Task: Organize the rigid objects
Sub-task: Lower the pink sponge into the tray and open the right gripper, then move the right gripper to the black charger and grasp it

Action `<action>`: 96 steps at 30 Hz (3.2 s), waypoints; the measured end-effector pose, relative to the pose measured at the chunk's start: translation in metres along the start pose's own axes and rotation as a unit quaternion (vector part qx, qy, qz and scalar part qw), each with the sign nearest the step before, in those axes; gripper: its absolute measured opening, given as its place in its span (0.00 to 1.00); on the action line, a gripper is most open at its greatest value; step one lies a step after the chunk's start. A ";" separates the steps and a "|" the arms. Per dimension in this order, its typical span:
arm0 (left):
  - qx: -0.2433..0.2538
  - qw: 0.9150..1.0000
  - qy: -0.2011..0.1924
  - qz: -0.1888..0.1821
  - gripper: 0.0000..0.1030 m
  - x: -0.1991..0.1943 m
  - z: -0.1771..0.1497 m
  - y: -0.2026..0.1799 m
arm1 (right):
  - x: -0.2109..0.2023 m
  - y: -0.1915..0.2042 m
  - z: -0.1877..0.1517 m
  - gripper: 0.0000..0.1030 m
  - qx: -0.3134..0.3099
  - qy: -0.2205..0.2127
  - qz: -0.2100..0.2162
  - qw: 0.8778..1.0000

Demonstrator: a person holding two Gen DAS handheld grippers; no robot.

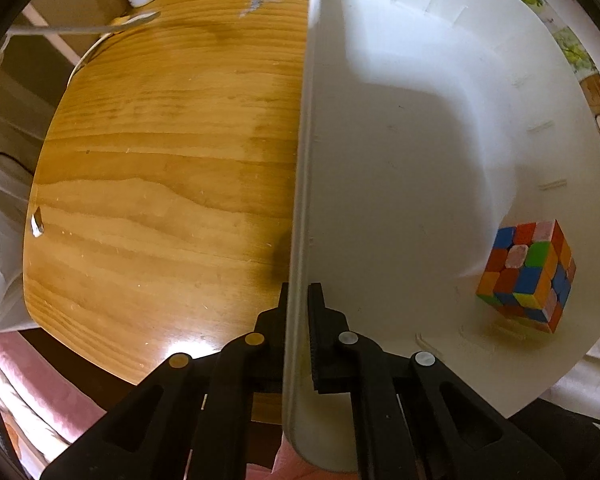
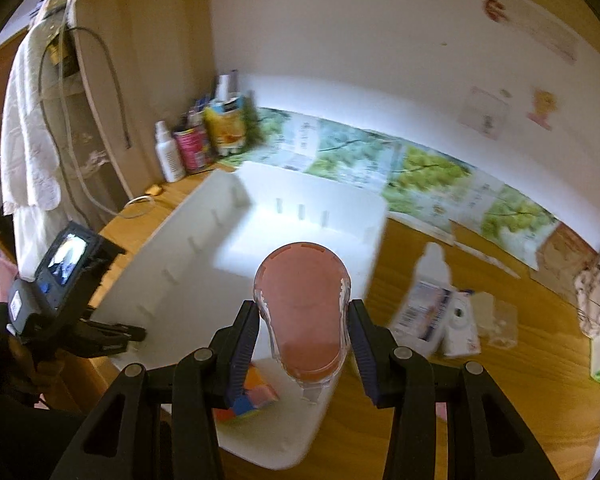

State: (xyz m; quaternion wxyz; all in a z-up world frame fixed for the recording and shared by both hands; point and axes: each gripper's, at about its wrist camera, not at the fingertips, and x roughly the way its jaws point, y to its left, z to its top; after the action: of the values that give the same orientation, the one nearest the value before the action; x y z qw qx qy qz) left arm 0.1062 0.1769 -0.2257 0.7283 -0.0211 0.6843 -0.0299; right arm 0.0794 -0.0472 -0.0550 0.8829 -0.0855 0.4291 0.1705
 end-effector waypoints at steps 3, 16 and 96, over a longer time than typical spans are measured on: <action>0.009 1.000 0.003 0.001 0.05 -0.002 0.003 0.000 | 0.009 0.013 0.002 0.45 -0.011 0.006 0.014 1.000; 0.025 1.000 0.008 0.012 0.05 -0.005 0.008 -0.010 | 0.041 0.039 -0.003 0.45 -0.020 0.033 0.051 0.998; -0.138 0.979 0.029 0.147 0.24 -0.009 0.022 -0.039 | 0.063 -0.215 -0.157 0.66 0.046 0.020 -0.043 0.998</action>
State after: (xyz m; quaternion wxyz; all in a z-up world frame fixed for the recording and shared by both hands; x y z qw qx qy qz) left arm 0.1271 0.1380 -0.2125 0.6948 -0.0192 0.6982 0.1715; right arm 0.0819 -0.2785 -0.2002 0.8836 -0.0662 0.4501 0.1105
